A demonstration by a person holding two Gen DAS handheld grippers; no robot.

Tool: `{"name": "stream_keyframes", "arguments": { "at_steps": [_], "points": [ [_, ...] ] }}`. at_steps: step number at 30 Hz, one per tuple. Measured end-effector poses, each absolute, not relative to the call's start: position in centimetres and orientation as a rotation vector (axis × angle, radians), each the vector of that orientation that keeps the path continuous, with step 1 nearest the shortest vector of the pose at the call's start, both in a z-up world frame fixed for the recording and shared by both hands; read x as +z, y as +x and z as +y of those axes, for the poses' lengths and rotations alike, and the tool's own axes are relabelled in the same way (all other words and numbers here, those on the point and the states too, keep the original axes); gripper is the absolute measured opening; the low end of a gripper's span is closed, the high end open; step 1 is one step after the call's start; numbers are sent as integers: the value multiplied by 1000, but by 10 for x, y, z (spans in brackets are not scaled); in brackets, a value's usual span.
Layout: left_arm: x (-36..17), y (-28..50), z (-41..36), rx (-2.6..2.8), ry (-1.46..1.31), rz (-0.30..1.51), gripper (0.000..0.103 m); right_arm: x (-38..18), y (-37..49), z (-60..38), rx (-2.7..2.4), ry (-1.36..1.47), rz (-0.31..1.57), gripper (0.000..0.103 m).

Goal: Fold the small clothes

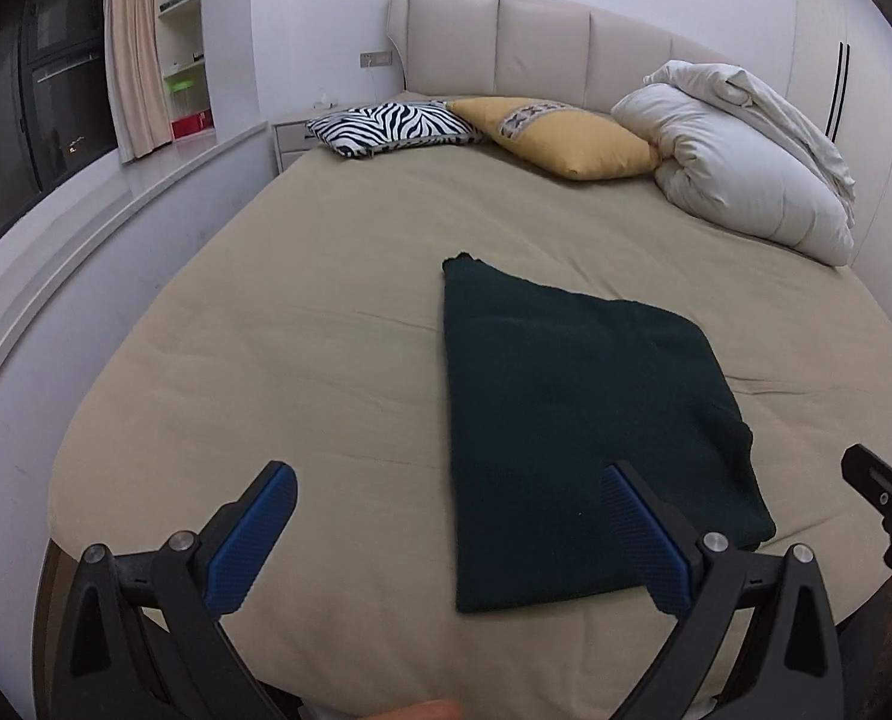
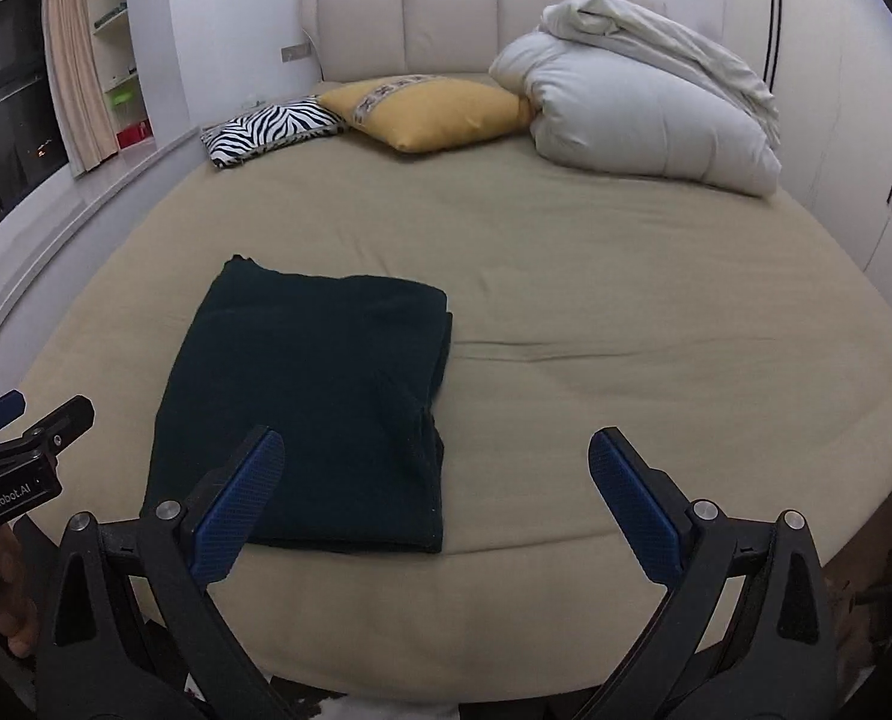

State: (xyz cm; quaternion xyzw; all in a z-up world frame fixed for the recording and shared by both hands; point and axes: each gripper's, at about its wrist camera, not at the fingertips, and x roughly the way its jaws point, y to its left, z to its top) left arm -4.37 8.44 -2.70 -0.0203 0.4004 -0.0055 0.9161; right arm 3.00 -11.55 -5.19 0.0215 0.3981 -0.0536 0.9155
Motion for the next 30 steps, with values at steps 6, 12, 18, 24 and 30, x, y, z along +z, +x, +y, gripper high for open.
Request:
{"name": "stream_keyframes", "arguments": {
  "at_steps": [6, 12, 18, 24, 30],
  "points": [
    [-38, -46, 81, -19, -35, 850, 103, -72, 12, -127, -134, 51, 859, 103],
    [-45, -46, 81, -11, -24, 859, 103, -76, 12, -126, -139, 64, 883, 103],
    [-47, -41, 81, -9, -17, 863, 103, -78, 14, -116, -135, 45, 892, 103],
    [-49, -40, 81, -6, -14, 859, 103, -79, 14, -115, -120, 29, 901, 103],
    [-49, -41, 81, -4, -10, 860, 103, -80, 16, -113, -111, 25, 907, 103]
  ]
}}
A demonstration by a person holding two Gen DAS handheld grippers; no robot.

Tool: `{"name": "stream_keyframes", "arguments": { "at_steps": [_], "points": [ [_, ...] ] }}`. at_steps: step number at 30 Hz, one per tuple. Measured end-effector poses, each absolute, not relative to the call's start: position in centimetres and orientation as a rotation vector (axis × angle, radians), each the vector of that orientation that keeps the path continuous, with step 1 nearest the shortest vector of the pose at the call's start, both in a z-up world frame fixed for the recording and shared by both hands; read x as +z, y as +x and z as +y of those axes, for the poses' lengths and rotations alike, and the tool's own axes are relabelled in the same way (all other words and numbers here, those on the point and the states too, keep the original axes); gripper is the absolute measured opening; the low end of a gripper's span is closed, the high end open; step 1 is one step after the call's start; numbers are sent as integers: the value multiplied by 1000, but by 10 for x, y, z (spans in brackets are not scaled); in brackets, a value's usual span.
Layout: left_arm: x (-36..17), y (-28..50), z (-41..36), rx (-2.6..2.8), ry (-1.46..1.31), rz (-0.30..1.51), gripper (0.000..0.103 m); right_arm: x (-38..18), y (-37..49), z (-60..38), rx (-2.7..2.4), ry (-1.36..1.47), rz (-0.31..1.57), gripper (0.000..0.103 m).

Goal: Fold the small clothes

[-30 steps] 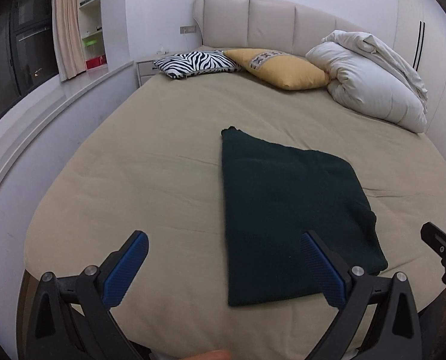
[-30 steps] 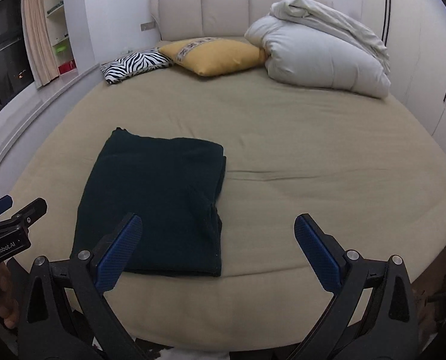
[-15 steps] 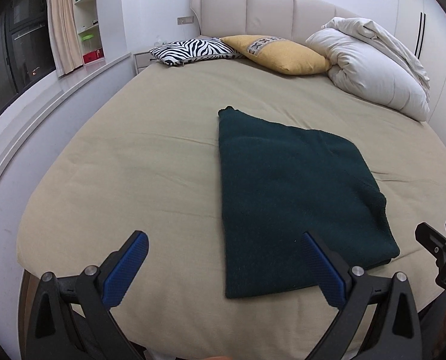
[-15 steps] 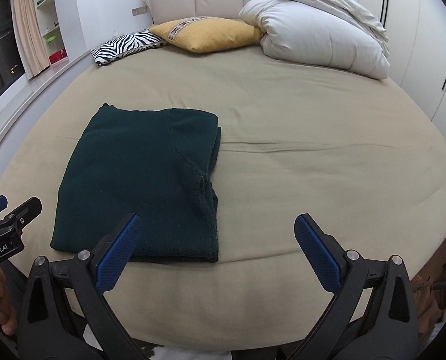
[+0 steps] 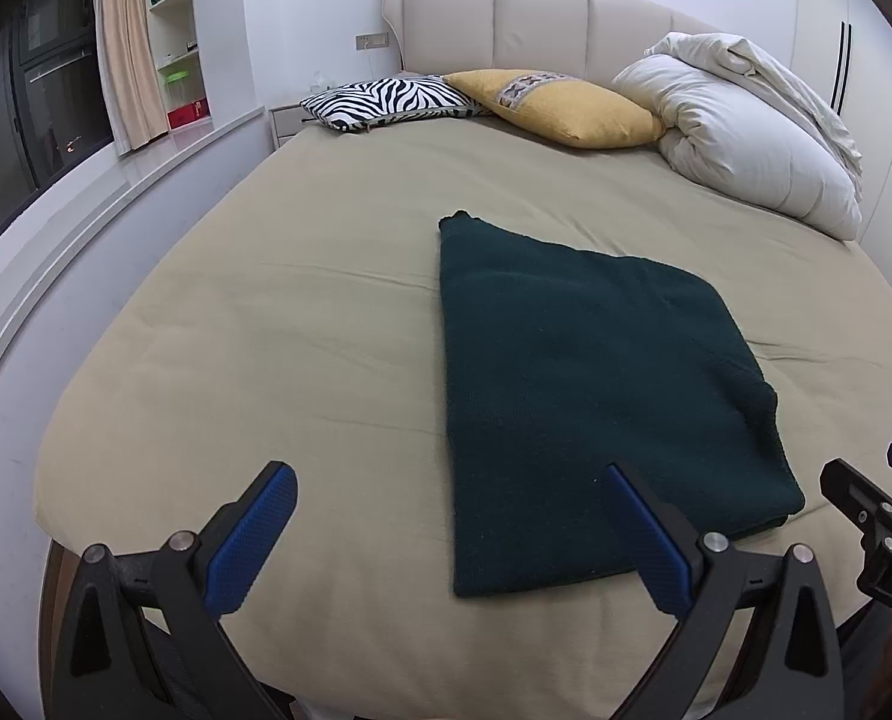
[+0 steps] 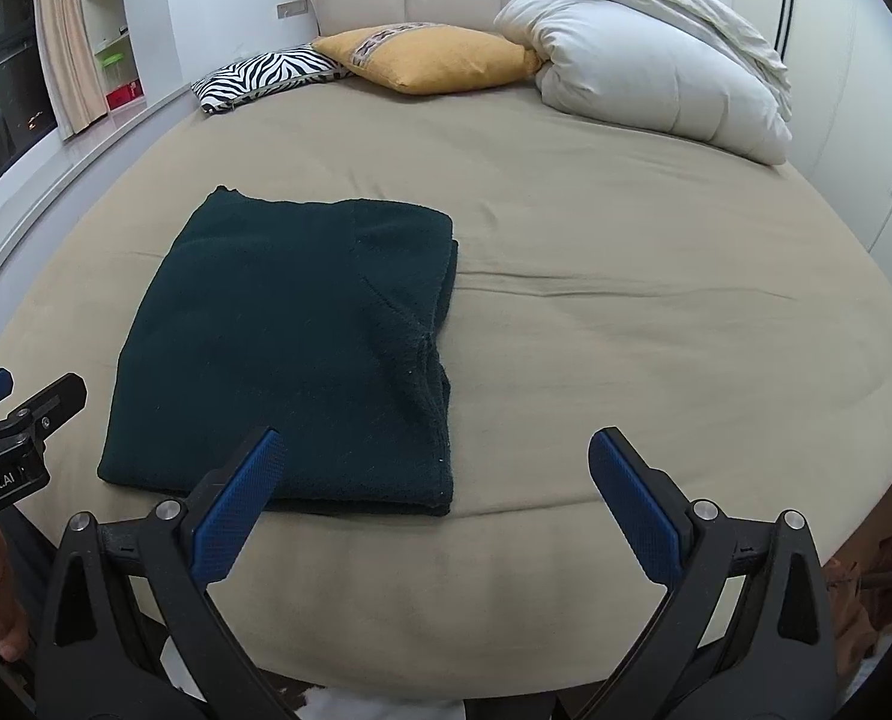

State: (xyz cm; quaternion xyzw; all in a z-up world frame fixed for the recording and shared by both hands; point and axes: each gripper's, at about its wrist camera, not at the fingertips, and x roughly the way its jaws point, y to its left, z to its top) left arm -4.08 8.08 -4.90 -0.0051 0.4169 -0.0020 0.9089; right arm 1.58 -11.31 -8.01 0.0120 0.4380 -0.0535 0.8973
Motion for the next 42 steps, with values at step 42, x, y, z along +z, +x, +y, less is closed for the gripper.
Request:
{"name": "stream_keyframes", "arguments": {
  "at_steps": [42],
  "points": [
    [-49, -42, 79, -5, -5, 859, 103, -79, 14, -110, -105, 22, 910, 103]
  ]
}}
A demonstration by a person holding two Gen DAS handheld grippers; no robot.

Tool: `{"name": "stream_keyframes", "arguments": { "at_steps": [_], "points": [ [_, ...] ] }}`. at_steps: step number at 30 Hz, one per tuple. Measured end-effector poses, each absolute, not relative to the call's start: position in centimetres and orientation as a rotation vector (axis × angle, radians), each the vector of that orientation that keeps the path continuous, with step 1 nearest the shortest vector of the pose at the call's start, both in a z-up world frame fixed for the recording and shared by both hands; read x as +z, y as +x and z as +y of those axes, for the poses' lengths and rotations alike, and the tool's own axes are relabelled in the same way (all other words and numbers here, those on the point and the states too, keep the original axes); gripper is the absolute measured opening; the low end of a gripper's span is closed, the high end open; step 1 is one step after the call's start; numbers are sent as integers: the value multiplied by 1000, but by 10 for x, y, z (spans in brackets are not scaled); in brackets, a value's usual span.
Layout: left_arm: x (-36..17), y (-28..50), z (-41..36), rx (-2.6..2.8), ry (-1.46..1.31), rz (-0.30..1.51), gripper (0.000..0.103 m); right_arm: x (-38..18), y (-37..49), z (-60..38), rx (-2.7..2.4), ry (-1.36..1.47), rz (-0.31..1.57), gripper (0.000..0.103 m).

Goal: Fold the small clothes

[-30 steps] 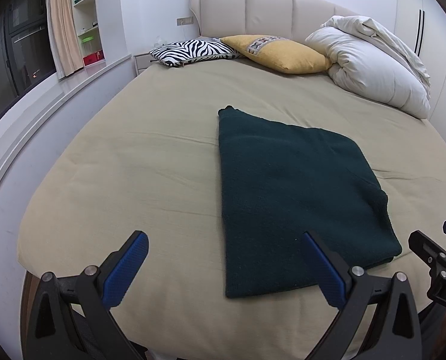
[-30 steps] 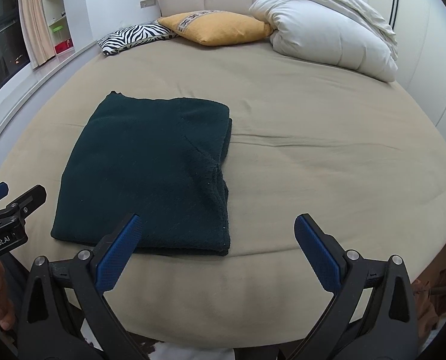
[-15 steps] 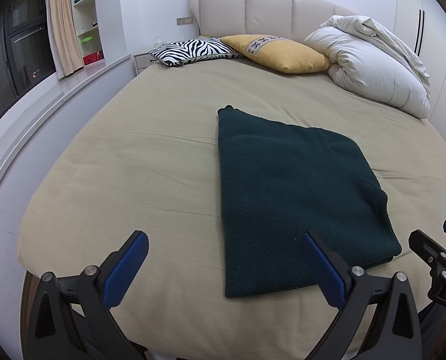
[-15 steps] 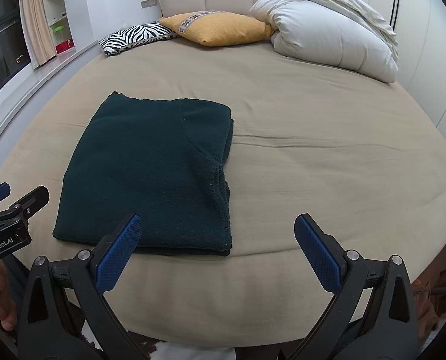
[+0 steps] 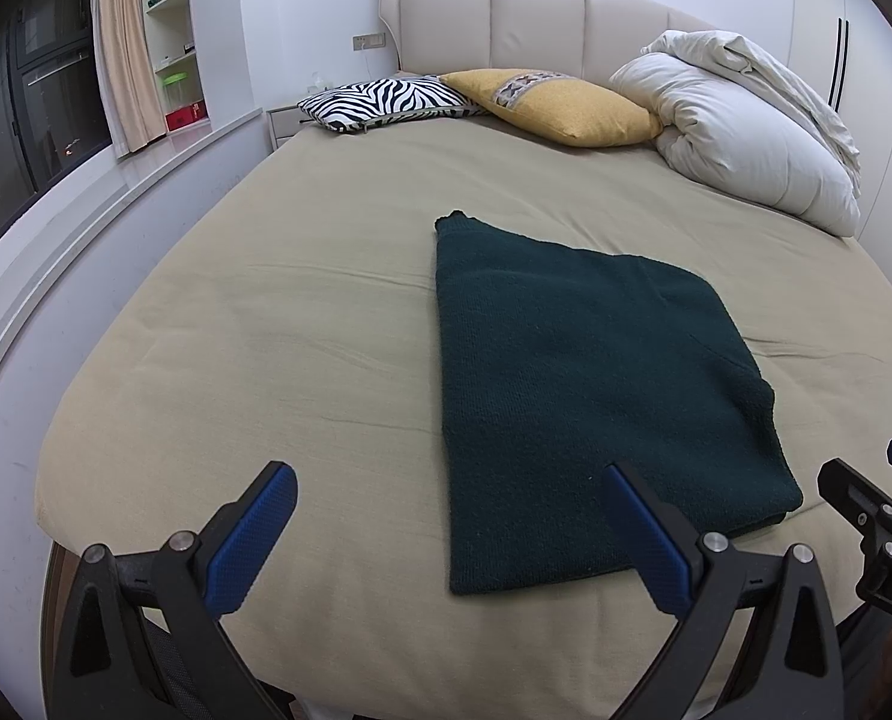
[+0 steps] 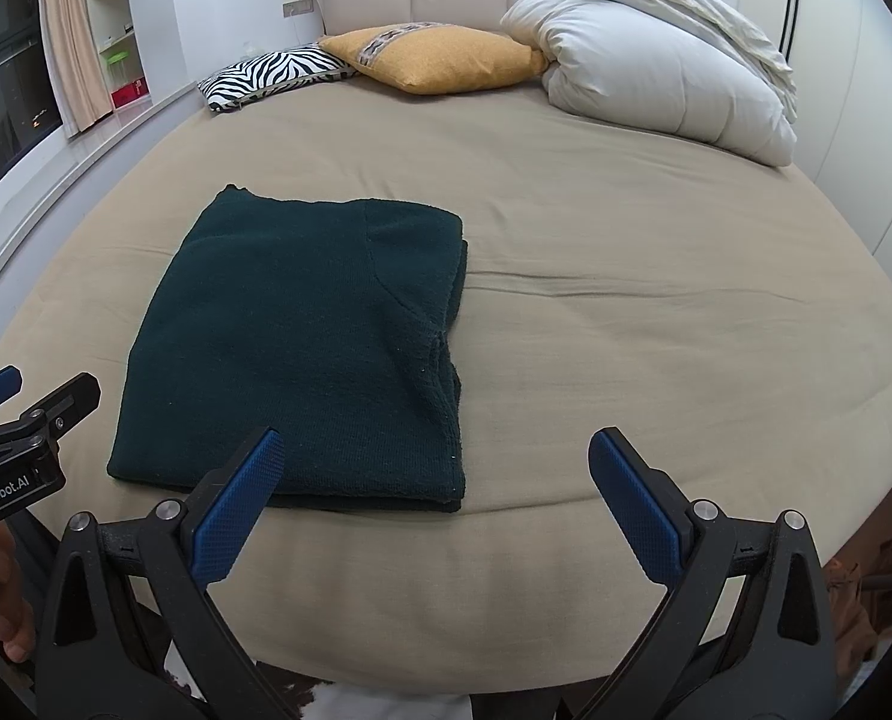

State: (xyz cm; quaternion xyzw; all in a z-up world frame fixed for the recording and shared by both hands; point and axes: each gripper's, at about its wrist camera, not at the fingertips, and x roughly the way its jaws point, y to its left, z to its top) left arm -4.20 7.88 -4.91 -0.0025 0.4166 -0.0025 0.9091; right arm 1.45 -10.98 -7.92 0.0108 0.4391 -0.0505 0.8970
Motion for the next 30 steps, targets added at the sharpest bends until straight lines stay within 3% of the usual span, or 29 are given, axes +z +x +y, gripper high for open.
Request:
{"name": "stream_keyframes", "arguments": {
  "at_steps": [30],
  "points": [
    [-50, -42, 78, -11, -4, 863, 103, -79, 14, -104, -105, 31, 912, 103]
  ]
}}
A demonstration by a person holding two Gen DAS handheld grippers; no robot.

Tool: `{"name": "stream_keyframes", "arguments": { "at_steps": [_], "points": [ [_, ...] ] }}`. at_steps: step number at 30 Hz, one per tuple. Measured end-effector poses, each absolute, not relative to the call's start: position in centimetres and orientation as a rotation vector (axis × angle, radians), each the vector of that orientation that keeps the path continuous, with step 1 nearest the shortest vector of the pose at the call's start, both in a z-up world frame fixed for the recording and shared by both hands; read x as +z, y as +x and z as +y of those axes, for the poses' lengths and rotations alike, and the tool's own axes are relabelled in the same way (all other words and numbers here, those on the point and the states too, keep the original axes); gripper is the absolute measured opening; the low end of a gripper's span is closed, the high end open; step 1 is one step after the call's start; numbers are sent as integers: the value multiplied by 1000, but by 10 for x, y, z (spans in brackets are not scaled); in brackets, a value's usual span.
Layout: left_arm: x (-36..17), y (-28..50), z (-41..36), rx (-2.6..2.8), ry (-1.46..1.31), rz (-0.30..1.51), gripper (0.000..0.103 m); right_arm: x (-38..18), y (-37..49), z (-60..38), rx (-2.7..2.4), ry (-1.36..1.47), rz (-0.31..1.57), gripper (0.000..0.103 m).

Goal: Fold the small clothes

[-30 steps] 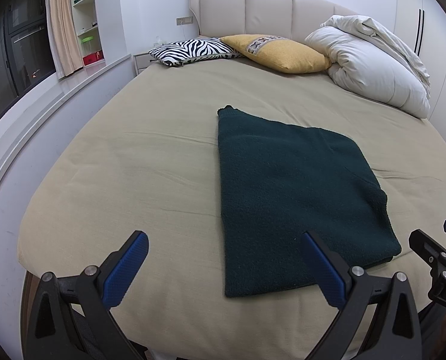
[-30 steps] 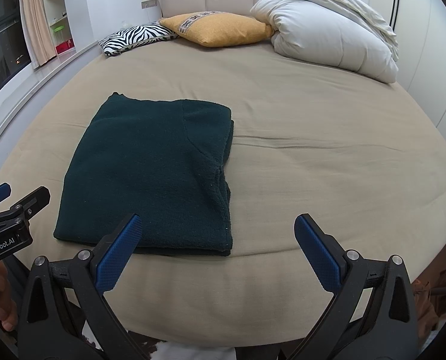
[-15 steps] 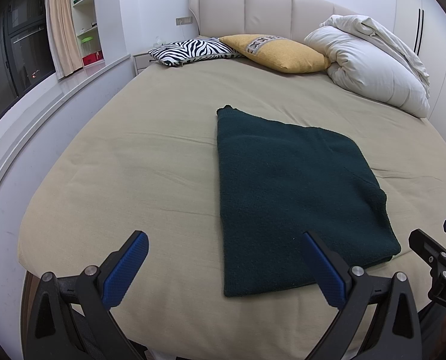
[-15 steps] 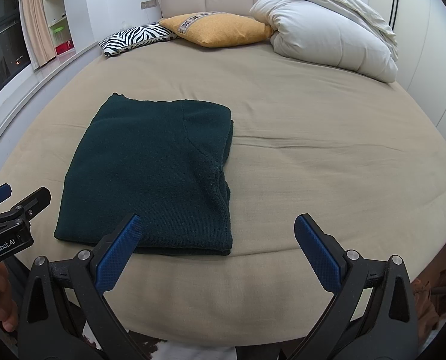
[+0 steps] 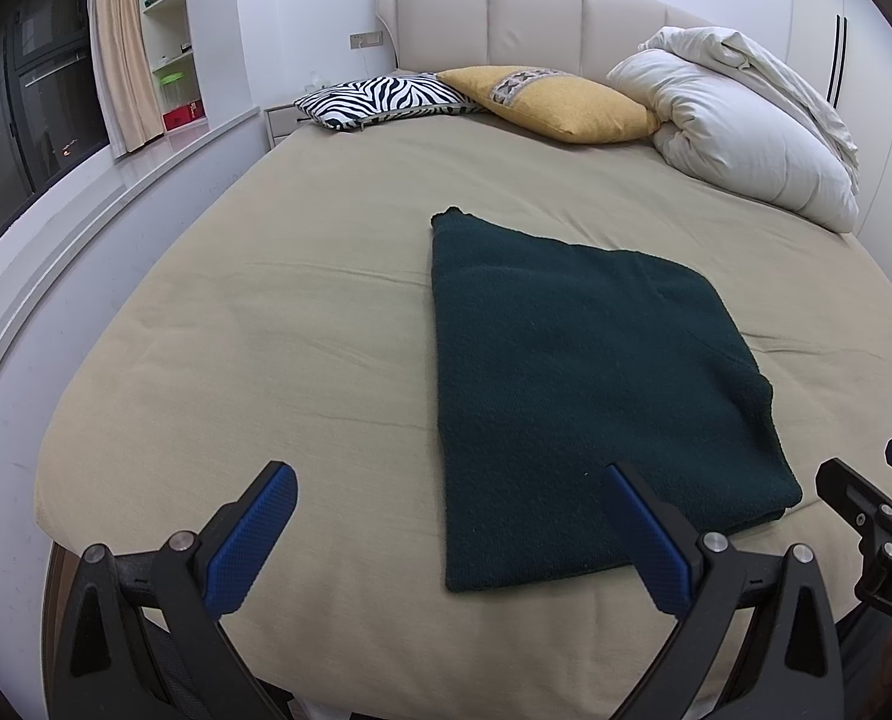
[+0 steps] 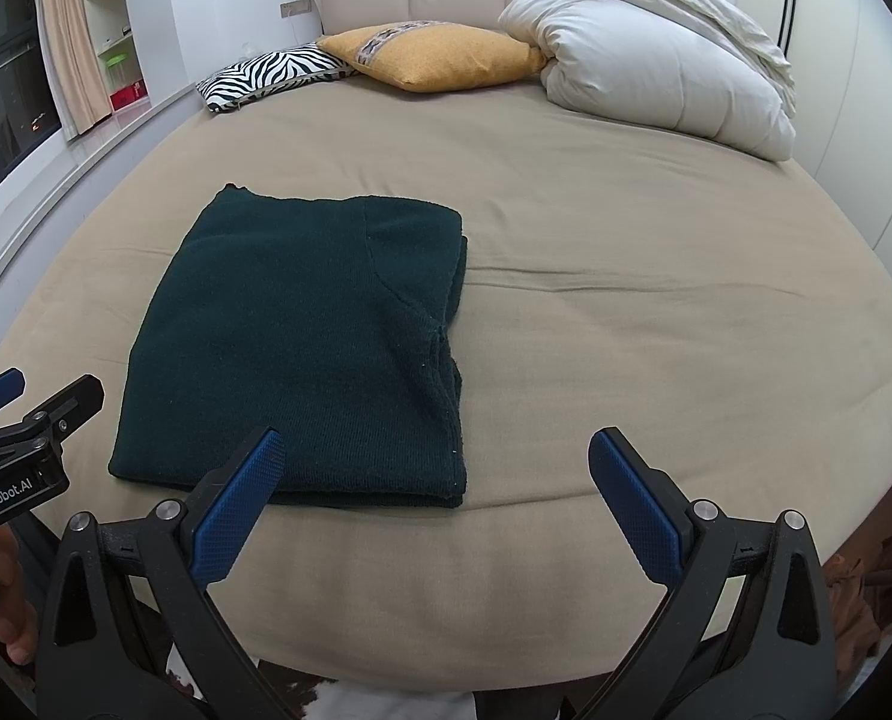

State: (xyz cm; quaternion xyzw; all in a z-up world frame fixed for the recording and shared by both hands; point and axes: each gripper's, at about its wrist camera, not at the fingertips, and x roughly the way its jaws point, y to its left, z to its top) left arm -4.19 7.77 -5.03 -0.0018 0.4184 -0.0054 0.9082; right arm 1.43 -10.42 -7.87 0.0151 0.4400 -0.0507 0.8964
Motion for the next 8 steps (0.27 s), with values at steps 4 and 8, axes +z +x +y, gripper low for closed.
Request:
{"name": "stream_keyframes", "arguments": {
  "at_steps": [4, 8],
  "points": [
    [-52, -42, 79, -15, -3, 864, 103, -79, 14, -105, -104, 34, 913, 103],
    [-53, -42, 80, -11, -3, 864, 103, -80, 13, -104, -106, 34, 914, 103]
  ]
}}
